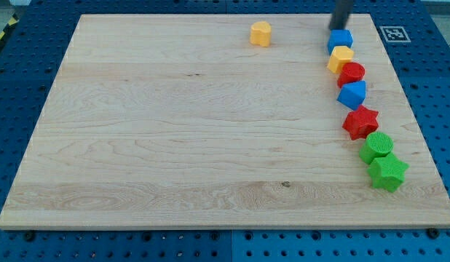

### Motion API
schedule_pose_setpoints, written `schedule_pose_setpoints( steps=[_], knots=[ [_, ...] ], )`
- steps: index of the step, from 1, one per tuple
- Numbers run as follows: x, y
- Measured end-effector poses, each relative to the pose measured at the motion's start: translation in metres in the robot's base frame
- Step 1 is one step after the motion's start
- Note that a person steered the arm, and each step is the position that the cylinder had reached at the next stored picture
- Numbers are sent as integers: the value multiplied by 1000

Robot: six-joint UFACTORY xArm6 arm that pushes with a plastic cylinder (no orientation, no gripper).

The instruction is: Move the blue cube below the yellow heart

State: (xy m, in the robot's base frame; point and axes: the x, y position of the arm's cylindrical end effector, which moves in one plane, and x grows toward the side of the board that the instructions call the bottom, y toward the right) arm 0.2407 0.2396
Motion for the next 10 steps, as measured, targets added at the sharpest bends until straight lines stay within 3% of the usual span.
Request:
schedule_pose_setpoints(
  steps=[2, 10],
  knots=[
    [43, 7],
    [57, -111]
  ],
)
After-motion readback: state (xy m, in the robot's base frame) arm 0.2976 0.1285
